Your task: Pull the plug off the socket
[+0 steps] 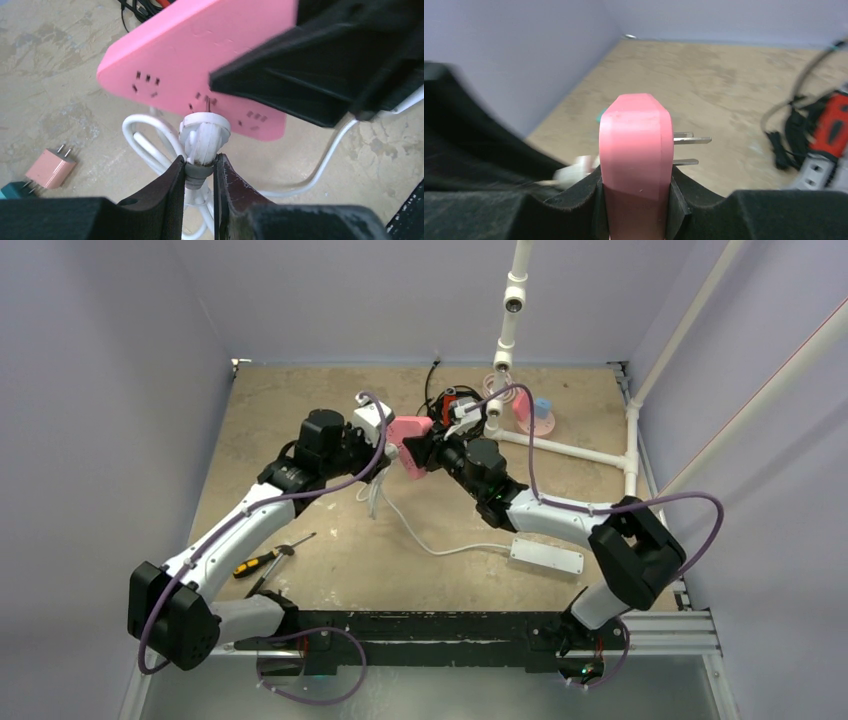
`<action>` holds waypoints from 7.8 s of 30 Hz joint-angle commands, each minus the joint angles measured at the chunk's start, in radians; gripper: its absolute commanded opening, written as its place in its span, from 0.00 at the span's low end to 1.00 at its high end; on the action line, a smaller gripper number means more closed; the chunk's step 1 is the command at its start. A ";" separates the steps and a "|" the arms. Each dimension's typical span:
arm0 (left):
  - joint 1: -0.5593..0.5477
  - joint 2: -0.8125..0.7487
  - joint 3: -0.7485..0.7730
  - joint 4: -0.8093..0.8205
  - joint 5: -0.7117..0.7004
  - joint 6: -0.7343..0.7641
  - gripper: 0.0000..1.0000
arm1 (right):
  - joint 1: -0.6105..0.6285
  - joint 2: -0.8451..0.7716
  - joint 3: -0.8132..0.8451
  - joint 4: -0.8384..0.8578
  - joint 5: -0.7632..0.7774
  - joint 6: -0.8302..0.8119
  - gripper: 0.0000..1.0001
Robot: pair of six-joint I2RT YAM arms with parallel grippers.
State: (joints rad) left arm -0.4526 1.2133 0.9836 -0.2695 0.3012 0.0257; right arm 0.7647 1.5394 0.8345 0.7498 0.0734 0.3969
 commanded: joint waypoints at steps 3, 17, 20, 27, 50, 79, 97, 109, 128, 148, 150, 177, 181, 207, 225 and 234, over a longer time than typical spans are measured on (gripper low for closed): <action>-0.112 -0.065 -0.032 0.096 -0.179 0.038 0.00 | -0.080 0.103 0.074 -0.154 0.184 0.046 0.00; -0.083 -0.069 -0.015 0.068 -0.390 0.014 0.00 | -0.087 0.075 0.032 -0.046 0.025 0.013 0.00; -0.003 -0.095 -0.019 0.086 -0.411 -0.018 0.00 | -0.088 0.115 0.054 -0.024 -0.010 -0.005 0.00; 0.192 -0.092 -0.008 0.096 -0.516 -0.078 0.00 | -0.071 0.157 0.100 -0.015 -0.055 -0.003 0.00; 0.555 0.171 0.562 0.060 -0.801 -0.034 0.00 | -0.066 -0.097 -0.093 0.095 0.276 0.010 0.00; 0.555 0.480 0.293 -0.091 -0.307 -0.201 0.02 | 0.082 0.501 0.525 -0.170 -0.023 -0.049 0.11; 0.555 0.477 0.315 -0.116 -0.381 -0.196 0.99 | 0.078 0.626 0.634 -0.232 0.053 -0.052 0.93; 0.496 0.322 0.278 -0.076 -0.365 -0.216 0.99 | 0.061 0.355 0.476 -0.268 0.173 -0.052 0.99; 0.299 0.183 0.220 -0.045 -0.266 -0.236 0.99 | 0.115 0.149 0.008 -0.185 0.038 0.273 0.87; 0.287 0.154 0.217 -0.041 -0.240 -0.241 0.99 | 0.128 0.296 0.061 -0.175 0.085 0.333 0.73; 0.287 0.154 0.217 -0.041 -0.241 -0.241 0.99 | 0.128 0.334 0.106 -0.176 0.081 0.325 0.73; 0.242 0.138 0.213 -0.038 -0.241 -0.241 0.99 | 0.108 0.216 0.173 -0.270 0.161 0.251 0.79; 0.231 0.135 0.213 -0.041 -0.243 -0.239 0.99 | 0.036 0.021 0.017 -0.307 0.199 0.271 0.80; 0.227 0.112 0.209 -0.038 -0.253 -0.231 0.99 | -0.697 0.140 0.272 -0.436 0.282 0.093 0.90; 0.227 0.115 0.208 -0.036 -0.239 -0.236 0.99 | -0.732 0.428 0.452 -0.456 0.191 0.049 0.91; 0.227 0.117 0.208 -0.034 -0.235 -0.238 0.99 | -0.731 0.462 0.454 -0.450 0.198 0.046 0.89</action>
State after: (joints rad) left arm -0.2230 1.3525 1.1961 -0.3447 0.0490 -0.2005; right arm 0.0280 2.0029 1.2682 0.2821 0.2703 0.4629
